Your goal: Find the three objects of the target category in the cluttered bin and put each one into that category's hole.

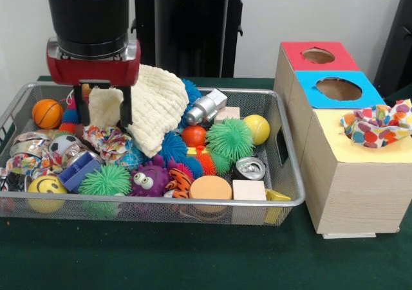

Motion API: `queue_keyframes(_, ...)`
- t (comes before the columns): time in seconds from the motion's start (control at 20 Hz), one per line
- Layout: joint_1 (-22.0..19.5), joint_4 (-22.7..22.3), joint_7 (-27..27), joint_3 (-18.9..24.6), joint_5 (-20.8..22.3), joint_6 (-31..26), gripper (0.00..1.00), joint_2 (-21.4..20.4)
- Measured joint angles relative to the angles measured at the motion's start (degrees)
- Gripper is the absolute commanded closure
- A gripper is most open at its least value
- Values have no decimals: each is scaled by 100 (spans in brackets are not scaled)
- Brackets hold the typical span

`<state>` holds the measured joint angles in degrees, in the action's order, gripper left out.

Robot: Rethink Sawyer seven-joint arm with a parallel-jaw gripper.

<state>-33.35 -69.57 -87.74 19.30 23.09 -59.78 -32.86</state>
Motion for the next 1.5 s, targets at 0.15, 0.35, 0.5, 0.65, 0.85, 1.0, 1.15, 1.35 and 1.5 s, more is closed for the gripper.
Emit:
queue_keyframes(0.15,-69,2,0,1,115,88,0,67)
queue_keyframes(0.35,-152,2,0,0,243,234,0,210)
queue_keyframes(0.5,-215,-3,0,5,299,411,0,329)
queue_keyframes(0.65,-257,-18,0,10,313,582,0,403)
queue_keyframes(0.85,-280,-66,0,11,320,765,0,443)
queue_keyframes(1.0,-275,-179,0,11,325,920,0,418)
queue_keyframes(1.15,-245,-344,0,11,336,1083,0,357)
queue_keyframes(1.35,-168,-455,0,12,337,1216,0,288)
queue_keyframes(1.5,-102,-576,0,12,336,1242,0,170)
